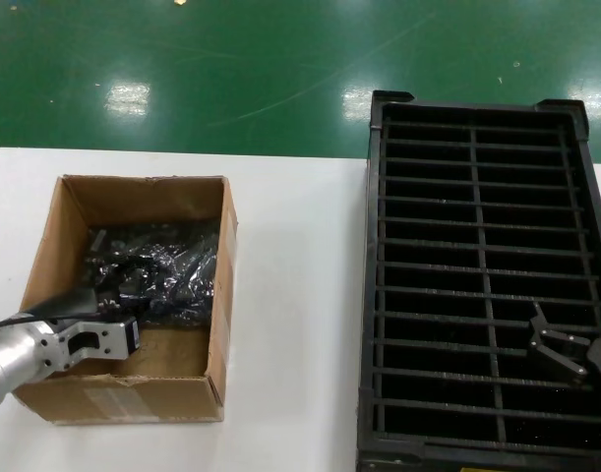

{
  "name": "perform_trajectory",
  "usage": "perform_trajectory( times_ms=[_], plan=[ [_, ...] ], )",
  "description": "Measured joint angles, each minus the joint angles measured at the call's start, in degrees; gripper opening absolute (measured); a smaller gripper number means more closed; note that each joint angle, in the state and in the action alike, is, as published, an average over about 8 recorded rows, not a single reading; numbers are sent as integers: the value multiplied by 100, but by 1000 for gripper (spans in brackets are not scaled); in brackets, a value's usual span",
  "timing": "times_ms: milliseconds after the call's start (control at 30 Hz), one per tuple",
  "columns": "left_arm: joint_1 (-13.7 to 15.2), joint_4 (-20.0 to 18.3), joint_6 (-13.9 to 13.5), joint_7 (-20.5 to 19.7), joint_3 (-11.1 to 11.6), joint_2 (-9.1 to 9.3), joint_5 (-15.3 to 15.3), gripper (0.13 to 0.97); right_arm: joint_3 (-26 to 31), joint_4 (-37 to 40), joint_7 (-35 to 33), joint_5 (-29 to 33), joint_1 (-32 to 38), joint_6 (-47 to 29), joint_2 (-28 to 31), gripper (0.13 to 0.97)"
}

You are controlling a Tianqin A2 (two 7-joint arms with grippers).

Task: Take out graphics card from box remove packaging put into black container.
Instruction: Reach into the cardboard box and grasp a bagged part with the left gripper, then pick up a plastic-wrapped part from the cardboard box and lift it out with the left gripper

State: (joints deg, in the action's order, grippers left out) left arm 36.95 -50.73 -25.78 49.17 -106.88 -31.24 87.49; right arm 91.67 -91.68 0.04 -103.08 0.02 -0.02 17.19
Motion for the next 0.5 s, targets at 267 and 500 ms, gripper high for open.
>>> perform_trajectory(
  times_ms=[267, 500],
  plan=[
    [-153, -180, 125, 105, 100, -25, 55, 309, 0, 0, 0, 0, 0, 0, 0, 966],
    [-371, -559, 233, -56, 157, -172, 15, 236, 0, 0, 0, 0, 0, 0, 0, 966]
  ],
)
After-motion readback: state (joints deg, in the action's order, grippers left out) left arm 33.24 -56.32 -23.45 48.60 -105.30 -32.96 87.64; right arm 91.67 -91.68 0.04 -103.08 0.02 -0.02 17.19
